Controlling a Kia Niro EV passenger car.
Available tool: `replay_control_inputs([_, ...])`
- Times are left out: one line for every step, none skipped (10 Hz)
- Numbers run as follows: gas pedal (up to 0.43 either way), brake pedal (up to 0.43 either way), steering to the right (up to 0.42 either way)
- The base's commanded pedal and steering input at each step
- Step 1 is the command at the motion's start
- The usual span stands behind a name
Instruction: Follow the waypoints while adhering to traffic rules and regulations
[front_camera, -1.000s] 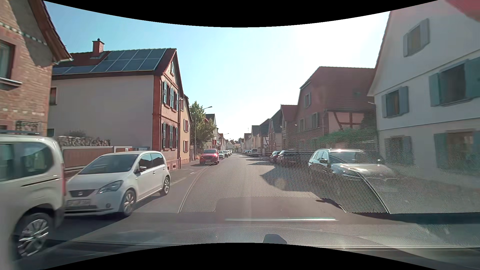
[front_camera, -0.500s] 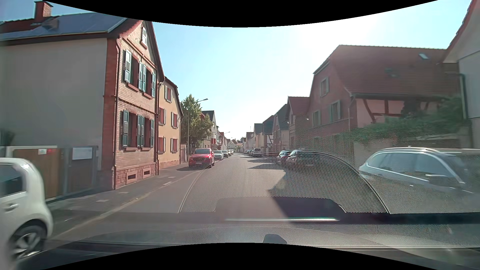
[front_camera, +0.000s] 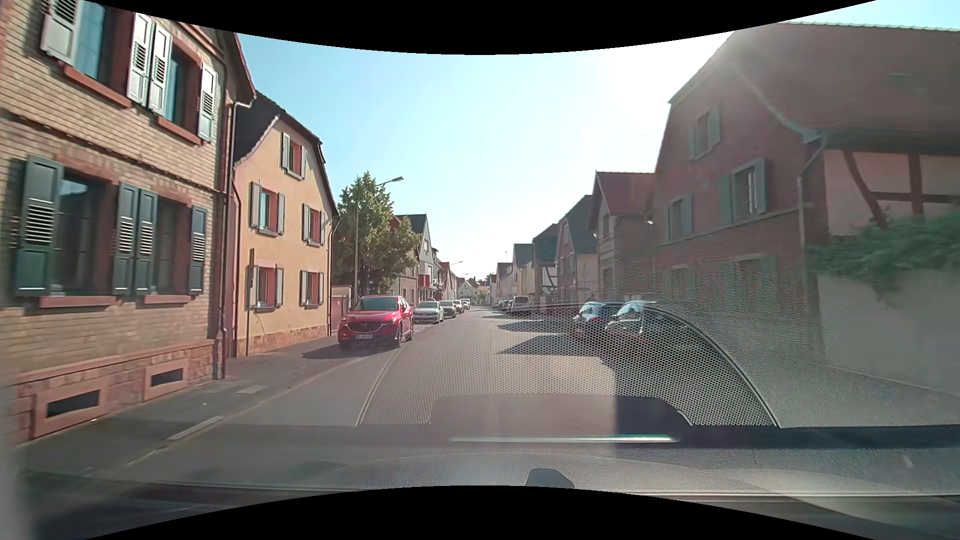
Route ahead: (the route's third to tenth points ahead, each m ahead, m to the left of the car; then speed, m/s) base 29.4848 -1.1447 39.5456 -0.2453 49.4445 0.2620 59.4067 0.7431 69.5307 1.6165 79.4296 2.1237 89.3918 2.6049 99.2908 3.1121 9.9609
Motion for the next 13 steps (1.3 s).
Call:
replay_control_inputs([0.028,0.000,-0.014])
replay_control_inputs([0.028,0.000,-0.014])
replay_control_inputs([0.028,0.000,-0.014])
replay_control_inputs([0.028,0.000,-0.014])
replay_control_inputs([0.028,0.000,-0.014])
replay_control_inputs([0.028,0.000,-0.014])
replay_control_inputs([0.028,0.000,-0.014])
replay_control_inputs([0.028,0.000,-0.014])
replay_control_inputs([0.028,0.000,-0.014])
replay_control_inputs([0.028,0.000,-0.014])
replay_control_inputs([0.028,0.000,-0.014])
replay_control_inputs([0.028,0.000,-0.014])
replay_control_inputs([0.028,0.000,-0.014])
